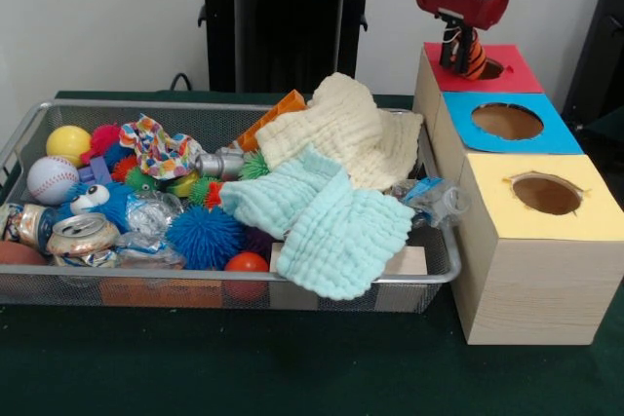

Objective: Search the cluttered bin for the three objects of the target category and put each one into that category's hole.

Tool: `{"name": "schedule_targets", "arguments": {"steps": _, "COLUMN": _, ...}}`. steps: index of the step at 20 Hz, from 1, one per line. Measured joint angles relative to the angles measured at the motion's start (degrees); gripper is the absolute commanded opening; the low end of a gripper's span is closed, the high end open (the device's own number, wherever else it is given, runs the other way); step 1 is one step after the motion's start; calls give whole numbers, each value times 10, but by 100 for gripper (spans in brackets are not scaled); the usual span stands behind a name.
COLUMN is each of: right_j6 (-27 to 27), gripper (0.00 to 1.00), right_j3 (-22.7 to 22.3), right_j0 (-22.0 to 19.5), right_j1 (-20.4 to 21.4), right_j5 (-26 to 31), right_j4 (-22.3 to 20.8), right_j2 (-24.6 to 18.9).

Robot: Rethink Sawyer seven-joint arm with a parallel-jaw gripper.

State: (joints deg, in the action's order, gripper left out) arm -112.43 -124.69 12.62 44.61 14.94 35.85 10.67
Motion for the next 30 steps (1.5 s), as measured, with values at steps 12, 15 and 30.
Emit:
{"name": "schedule_targets", "arguments": {"steps": 12, "right_j6": -8, "gripper": 100, "right_j3": -9, "right_j0": 38, "right_j1": 0, "right_j5": -1, "right_j4": 39, "right_j2": -4}}
{"name": "schedule_targets", "arguments": {"steps": 15, "right_j6": -8, "gripper": 100, "right_j3": -12, "right_j0": 38, "right_j1": 0, "right_j5": -3, "right_j4": 42, "right_j2": -5}}
{"name": "schedule_targets", "arguments": {"steps": 30, "right_j6": -8, "gripper": 100, "right_j3": -18, "right_j0": -9, "right_j1": 1, "right_j5": -5, "right_j4": 28, "right_j2": -16}}
